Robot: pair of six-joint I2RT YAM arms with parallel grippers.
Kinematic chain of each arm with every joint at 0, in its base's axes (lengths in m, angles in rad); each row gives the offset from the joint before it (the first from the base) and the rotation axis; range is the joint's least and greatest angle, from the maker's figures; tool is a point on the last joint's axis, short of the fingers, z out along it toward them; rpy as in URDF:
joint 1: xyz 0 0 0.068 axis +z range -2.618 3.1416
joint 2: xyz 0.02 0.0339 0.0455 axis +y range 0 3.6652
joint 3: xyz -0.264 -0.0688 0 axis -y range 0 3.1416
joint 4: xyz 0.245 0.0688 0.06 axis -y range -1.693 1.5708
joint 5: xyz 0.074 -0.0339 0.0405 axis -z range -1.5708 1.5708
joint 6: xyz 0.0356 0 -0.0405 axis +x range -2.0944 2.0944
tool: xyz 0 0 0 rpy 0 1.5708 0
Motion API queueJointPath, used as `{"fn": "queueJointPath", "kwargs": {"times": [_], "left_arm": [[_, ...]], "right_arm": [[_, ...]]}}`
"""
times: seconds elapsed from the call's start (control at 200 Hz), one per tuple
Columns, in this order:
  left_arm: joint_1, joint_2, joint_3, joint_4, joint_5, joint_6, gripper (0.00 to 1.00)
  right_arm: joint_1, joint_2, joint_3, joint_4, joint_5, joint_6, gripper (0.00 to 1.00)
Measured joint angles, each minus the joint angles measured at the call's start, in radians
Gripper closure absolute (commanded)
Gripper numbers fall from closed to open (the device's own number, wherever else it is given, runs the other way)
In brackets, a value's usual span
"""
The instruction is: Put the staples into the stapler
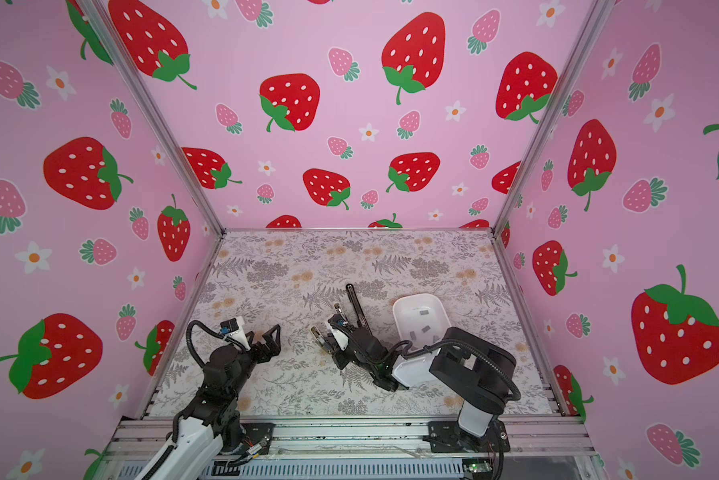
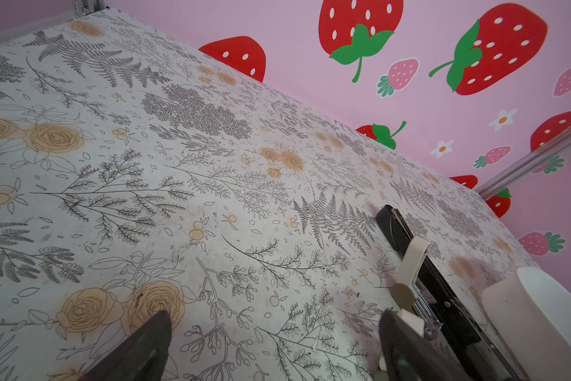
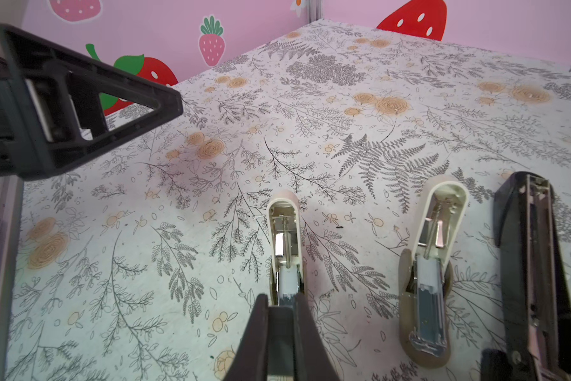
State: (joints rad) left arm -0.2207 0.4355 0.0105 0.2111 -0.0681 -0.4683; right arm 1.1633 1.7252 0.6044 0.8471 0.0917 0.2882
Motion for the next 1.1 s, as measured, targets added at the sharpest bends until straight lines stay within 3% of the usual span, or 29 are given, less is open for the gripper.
{"fn": "queueJointPath", "kwargs": {"times": [0.725, 1.1], "left_arm": [[0.0, 0.0, 0.0, 0.002, 0.003, 0.0, 0.01], [-0.002, 0.022, 0.0, 0.082, 0.122, 0.043, 0.0]], "right_arm": [[0.0, 0.111, 0.055, 0.002, 0.003, 0.007, 0.88], [0.0, 0.126, 0.078, 0.004, 0.0, 0.007, 0.88]]}}
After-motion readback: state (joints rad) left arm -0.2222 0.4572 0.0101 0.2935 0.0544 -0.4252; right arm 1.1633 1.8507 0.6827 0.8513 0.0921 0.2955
